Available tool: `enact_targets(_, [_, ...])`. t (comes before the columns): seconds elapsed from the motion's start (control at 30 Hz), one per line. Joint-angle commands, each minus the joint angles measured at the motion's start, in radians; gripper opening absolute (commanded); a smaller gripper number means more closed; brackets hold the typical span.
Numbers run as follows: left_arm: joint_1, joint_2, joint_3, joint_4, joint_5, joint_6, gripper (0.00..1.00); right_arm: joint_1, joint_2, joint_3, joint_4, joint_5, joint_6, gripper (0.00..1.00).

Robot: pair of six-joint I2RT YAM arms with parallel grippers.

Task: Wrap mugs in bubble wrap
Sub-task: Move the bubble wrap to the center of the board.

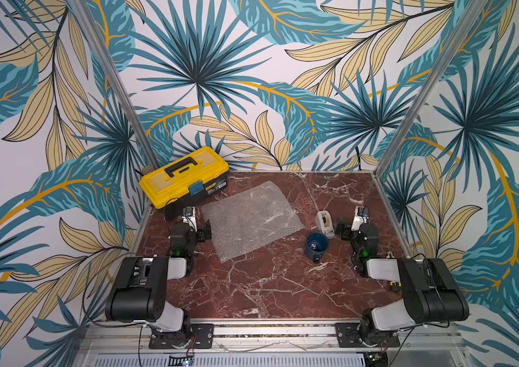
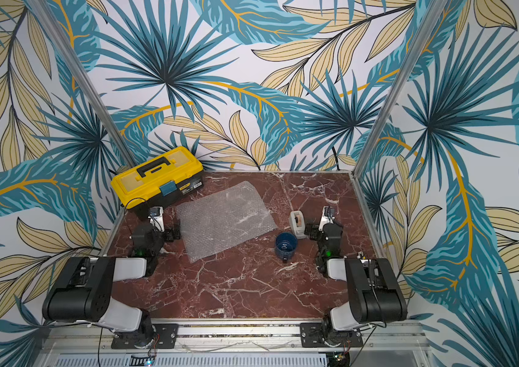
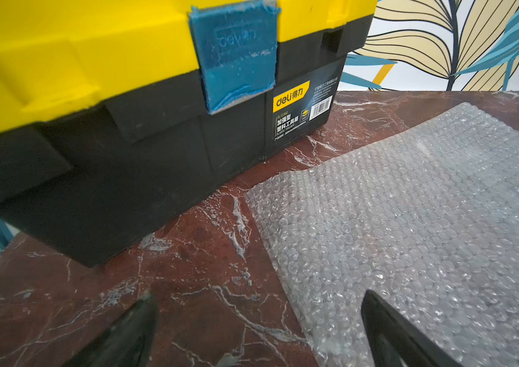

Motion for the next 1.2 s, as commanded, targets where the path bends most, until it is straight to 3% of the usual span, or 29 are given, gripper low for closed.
enact_targets(0.0, [-0.003,0.007,0.039,0.022,-0.009,0.007,1.0,0.003,0.009,0.008,0.012,-0.005,-0.001,1.0])
enact_targets(0.67, [-0.005,0.007,0.039,0.021,-0.011,0.007,1.0,0.004,-0.022,0.016,-0.014,-0.013,-0.006,1.0])
enact_targets(0.83, [-0.046,-0.096,0.089,-0.112,-0.079,0.037,0.99,0.009,-0.201,0.372,-0.765,0.018,0.082,0.99])
enact_targets(1.0, [-0.154,-0.246,0.242,-0.571,-0.207,-0.071,1.0,0.026,-0.147,0.656,-1.188,-0.155,0.128,1.0])
enact_targets(1.17, [-0.183,-0.3,0.375,-0.931,-0.001,-0.312,1.0,0.13,-0.048,0.849,-1.416,-0.226,0.135,0.99])
